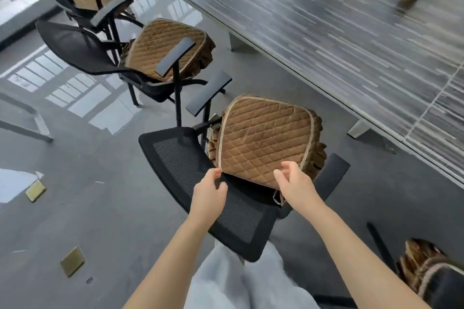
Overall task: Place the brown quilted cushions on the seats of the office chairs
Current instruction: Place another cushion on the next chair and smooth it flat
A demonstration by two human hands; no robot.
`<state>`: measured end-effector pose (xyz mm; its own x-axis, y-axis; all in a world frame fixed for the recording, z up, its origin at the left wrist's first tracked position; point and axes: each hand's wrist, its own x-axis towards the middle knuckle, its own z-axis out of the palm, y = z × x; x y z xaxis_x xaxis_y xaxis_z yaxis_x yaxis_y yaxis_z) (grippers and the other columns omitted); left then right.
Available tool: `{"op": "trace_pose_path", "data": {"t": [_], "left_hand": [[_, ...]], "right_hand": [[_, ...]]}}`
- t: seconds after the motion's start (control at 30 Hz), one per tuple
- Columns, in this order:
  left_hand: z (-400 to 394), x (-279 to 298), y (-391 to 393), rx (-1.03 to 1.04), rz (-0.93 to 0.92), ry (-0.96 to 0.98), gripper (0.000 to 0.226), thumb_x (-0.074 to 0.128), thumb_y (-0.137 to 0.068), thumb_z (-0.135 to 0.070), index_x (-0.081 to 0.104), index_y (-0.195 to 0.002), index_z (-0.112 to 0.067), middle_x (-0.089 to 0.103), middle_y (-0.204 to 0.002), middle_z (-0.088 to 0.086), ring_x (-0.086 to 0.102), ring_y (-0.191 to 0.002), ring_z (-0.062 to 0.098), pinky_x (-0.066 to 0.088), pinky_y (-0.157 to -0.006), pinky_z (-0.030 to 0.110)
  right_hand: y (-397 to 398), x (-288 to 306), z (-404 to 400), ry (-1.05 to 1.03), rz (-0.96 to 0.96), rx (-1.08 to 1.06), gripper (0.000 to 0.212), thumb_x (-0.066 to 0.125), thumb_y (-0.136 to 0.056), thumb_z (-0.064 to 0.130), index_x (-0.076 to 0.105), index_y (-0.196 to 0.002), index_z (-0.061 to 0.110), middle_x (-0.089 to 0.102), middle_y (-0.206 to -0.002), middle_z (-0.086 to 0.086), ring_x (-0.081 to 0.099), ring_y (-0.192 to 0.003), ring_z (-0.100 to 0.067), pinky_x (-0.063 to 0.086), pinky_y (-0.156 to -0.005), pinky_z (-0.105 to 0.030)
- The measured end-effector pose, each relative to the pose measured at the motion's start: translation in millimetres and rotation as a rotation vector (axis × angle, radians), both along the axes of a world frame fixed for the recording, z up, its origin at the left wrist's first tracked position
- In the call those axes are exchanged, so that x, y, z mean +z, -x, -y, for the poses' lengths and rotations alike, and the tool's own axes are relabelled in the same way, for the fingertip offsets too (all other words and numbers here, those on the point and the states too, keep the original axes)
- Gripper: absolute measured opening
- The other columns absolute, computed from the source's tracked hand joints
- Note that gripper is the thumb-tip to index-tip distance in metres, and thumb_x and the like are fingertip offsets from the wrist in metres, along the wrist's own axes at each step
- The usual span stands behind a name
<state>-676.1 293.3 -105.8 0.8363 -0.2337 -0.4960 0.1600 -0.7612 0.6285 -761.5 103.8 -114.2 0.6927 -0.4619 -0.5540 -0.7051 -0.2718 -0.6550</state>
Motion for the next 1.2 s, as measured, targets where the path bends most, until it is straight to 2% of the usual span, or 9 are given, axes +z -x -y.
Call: {"op": "trace_pose_path", "data": {"t": [0.13, 0.27, 0.37, 0.57, 0.7, 0.73, 0.87, 0.97, 1.2], "left_hand": [[25, -30, -62, -0.068, -0.079, -0.069, 0.046, 0.05, -0.098, -0.018, 0.042, -0.143, -0.023, 0.051, -0.104, -0.012, 0.054, -0.069, 0.002, 0.047, -0.061, 0.02], [44, -71, -123, -0.161, -0.183, -0.152, 0.053, 0.054, -0.093, -0.02, 0.04, -0.145, -0.021, 0.058, -0.131, 0.001, 0.063, -0.106, 0.024, 0.052, -0.089, 0.037], [56, -106, -167, -0.25, -0.247, -0.227, 0.055, 0.054, -0.091, -0.019, 0.04, -0.144, -0.016, 0.055, -0.135, 0.004, 0.054, -0.119, 0.025, 0.042, -0.091, 0.03], [82, -183, -235, -0.272, -0.341, -0.302, 0.051, 0.054, -0.091, -0.023, 0.044, -0.141, -0.013, 0.061, -0.129, 0.006, 0.061, -0.105, 0.021, 0.049, -0.084, 0.031], [93, -236, -255, -0.281, -0.347, -0.333, 0.048, 0.052, -0.096, -0.018, 0.041, -0.142, -0.01, 0.058, -0.118, 0.004, 0.052, -0.073, 0.008, 0.036, -0.053, 0.015], [93, -246, -259, -0.284, -0.349, -0.348, 0.049, 0.052, -0.096, -0.018, 0.039, -0.143, -0.01, 0.058, -0.119, 0.004, 0.053, -0.073, 0.006, 0.037, -0.053, 0.014], [95, -281, -270, -0.239, -0.349, -0.396, 0.057, 0.058, -0.092, -0.027, 0.038, -0.143, -0.009, 0.055, -0.135, 0.013, 0.055, -0.118, 0.03, 0.043, -0.086, 0.033], [97, -305, -276, -0.188, -0.327, -0.391, 0.062, 0.064, -0.089, -0.033, 0.041, -0.139, -0.006, 0.056, -0.134, 0.014, 0.054, -0.12, 0.034, 0.044, -0.09, 0.039], [102, -336, -273, -0.112, -0.306, -0.367, 0.052, 0.057, -0.091, -0.018, 0.041, -0.14, -0.01, 0.059, -0.128, 0.014, 0.057, -0.113, 0.035, 0.047, -0.093, 0.042]], "right_hand": [[-35, -35, 27, -0.07, -0.091, -0.159, 0.05, 0.046, -0.099, 0.037, 0.035, -0.143, 0.016, 0.055, -0.126, -0.002, 0.053, -0.112, -0.019, 0.044, -0.097, -0.034], [-67, -75, 52, -0.105, -0.192, -0.281, 0.051, 0.048, -0.098, 0.037, 0.036, -0.143, 0.016, 0.056, -0.129, -0.005, 0.053, -0.118, -0.024, 0.044, -0.099, -0.037], [-85, -108, 62, -0.104, -0.26, -0.342, 0.051, 0.048, -0.098, 0.036, 0.037, -0.142, 0.013, 0.058, -0.126, -0.006, 0.055, -0.111, -0.024, 0.045, -0.093, -0.036], [-112, -178, 81, -0.071, -0.386, -0.396, 0.051, 0.05, -0.097, 0.034, 0.04, -0.139, 0.008, 0.056, -0.131, -0.01, 0.054, -0.118, -0.028, 0.042, -0.095, -0.035], [-120, -221, 99, -0.02, -0.423, -0.386, 0.054, 0.052, -0.096, 0.032, 0.039, -0.141, 0.004, 0.048, -0.138, -0.017, 0.046, -0.127, -0.031, 0.037, -0.101, -0.034], [-122, -229, 104, -0.007, -0.43, -0.371, 0.055, 0.051, -0.097, 0.032, 0.038, -0.142, 0.004, 0.046, -0.139, -0.019, 0.044, -0.128, -0.033, 0.036, -0.103, -0.035], [-124, -261, 131, 0.044, -0.491, -0.377, 0.058, 0.05, -0.097, 0.034, 0.032, -0.146, 0.008, 0.031, -0.146, -0.019, 0.041, -0.129, -0.037, 0.035, -0.108, -0.042], [-120, -280, 148, 0.113, -0.491, -0.436, 0.059, 0.05, -0.096, 0.031, 0.029, -0.145, 0.005, 0.026, -0.147, -0.02, 0.038, -0.13, -0.039, 0.032, -0.11, -0.044], [-115, -304, 176, 0.202, -0.565, -0.491, 0.073, 0.058, -0.092, 0.035, 0.022, -0.147, 0.003, 0.033, -0.145, -0.026, 0.036, -0.131, -0.044, 0.03, -0.108, -0.045]]}}
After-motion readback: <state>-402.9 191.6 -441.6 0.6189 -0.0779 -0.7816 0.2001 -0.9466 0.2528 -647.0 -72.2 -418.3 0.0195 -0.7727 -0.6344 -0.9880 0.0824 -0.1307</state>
